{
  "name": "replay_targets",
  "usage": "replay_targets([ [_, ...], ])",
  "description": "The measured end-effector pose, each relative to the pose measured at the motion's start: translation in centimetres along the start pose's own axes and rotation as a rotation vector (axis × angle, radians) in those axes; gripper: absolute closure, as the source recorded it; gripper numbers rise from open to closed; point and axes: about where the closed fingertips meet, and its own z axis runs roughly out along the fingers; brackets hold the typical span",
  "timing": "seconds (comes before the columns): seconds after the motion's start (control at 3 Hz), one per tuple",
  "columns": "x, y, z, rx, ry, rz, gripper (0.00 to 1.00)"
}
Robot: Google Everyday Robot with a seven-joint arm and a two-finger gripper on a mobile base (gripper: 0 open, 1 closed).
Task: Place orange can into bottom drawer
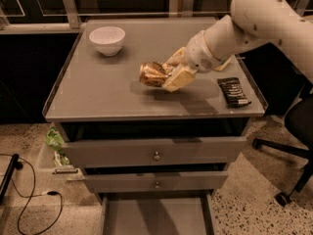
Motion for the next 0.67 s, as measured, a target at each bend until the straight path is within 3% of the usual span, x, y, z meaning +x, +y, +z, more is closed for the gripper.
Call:
replay_targets([
  [0.67,4.3,8.5,-5.6,0.088,-0.036,0.049,1.00],
])
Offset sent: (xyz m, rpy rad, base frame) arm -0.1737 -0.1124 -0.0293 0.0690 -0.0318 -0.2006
